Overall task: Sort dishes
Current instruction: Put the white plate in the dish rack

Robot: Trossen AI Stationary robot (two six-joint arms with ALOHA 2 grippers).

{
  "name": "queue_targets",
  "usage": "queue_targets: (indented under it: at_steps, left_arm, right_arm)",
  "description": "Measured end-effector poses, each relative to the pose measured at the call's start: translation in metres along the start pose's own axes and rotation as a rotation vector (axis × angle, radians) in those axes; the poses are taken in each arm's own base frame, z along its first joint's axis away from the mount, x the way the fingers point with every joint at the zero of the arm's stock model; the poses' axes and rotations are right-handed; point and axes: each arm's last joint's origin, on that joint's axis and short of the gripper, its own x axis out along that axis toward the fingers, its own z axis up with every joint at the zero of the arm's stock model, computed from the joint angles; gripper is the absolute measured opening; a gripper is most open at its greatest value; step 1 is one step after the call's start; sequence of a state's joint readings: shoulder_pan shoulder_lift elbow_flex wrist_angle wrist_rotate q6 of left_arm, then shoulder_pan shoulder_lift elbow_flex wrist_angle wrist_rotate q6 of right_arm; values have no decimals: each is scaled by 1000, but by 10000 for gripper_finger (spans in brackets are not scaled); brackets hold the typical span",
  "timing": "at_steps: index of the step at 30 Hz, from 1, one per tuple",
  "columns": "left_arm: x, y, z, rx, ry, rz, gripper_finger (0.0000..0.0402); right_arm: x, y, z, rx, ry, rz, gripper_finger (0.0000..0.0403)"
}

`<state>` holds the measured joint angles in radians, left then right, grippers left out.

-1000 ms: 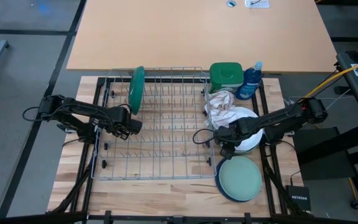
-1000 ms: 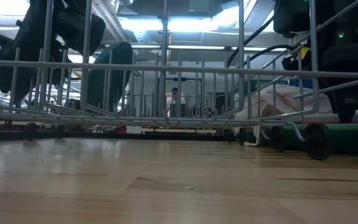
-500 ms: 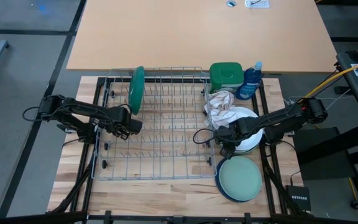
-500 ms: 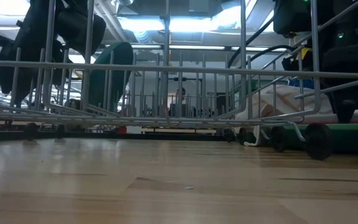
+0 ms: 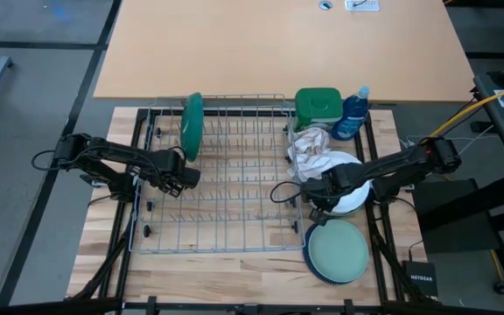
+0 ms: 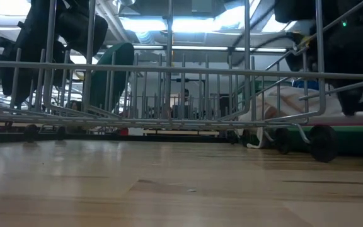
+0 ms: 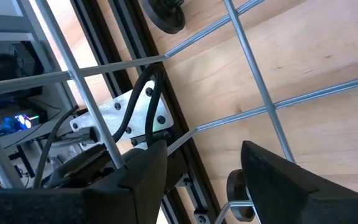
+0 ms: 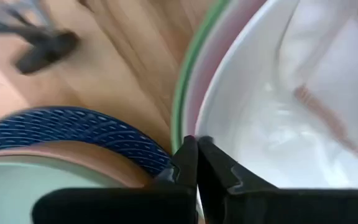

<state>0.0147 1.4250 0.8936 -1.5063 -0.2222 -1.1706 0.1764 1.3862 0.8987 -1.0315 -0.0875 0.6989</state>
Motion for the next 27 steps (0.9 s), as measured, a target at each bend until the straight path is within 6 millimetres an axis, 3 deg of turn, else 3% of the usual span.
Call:
queue_targets:
  at_steps: [13,22,27]
  left_arm:
    - [0,0,0,26,1,0,195]
    - [0,0,0,35,1,0,195]
    - [0,0,0,54,1,1,195]
  right_arm:
    - [-26,5,3,-56,7,-12,11]
    - [-31,1,-8,-61,164,1,16]
    - [-32,-3,-15,-77,266,0,48]
